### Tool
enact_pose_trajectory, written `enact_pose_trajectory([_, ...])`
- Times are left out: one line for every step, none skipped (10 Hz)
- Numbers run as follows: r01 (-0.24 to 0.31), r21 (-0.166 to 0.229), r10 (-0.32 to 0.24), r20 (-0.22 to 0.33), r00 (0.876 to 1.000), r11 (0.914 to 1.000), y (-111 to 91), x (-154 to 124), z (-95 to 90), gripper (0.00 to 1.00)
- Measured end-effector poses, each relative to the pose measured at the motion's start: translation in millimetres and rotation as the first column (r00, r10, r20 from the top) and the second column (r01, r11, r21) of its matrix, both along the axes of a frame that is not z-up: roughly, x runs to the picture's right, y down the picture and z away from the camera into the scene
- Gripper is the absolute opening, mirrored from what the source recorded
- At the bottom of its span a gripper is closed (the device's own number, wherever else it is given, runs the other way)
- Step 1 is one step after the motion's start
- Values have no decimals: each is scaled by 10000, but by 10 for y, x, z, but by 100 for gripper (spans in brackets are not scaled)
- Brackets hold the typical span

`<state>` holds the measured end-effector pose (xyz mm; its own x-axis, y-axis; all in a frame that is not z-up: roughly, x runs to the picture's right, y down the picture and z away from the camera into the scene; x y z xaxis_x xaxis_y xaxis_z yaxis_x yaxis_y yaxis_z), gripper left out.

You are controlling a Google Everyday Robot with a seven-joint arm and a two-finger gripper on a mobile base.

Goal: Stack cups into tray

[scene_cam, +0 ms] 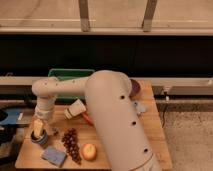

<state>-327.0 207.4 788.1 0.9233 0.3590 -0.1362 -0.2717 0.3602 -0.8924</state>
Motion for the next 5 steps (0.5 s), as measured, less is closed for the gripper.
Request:
enact_pose_trajectory([-81, -31, 81, -37, 10000, 10000, 15, 25, 1, 48])
enact_pose_trajectory([-193, -59, 193, -58, 9998, 9998, 12, 63, -5, 37])
enact_pose_trajectory([-260, -74, 260, -62, 9996, 9996, 10, 82, -7, 29])
enact_pose_trajectory([-322, -123, 321, -41, 9995, 9994, 16, 87, -18, 17])
enact_pose_trajectory([-362, -174, 362, 17, 9993, 9992, 24, 80, -29, 8])
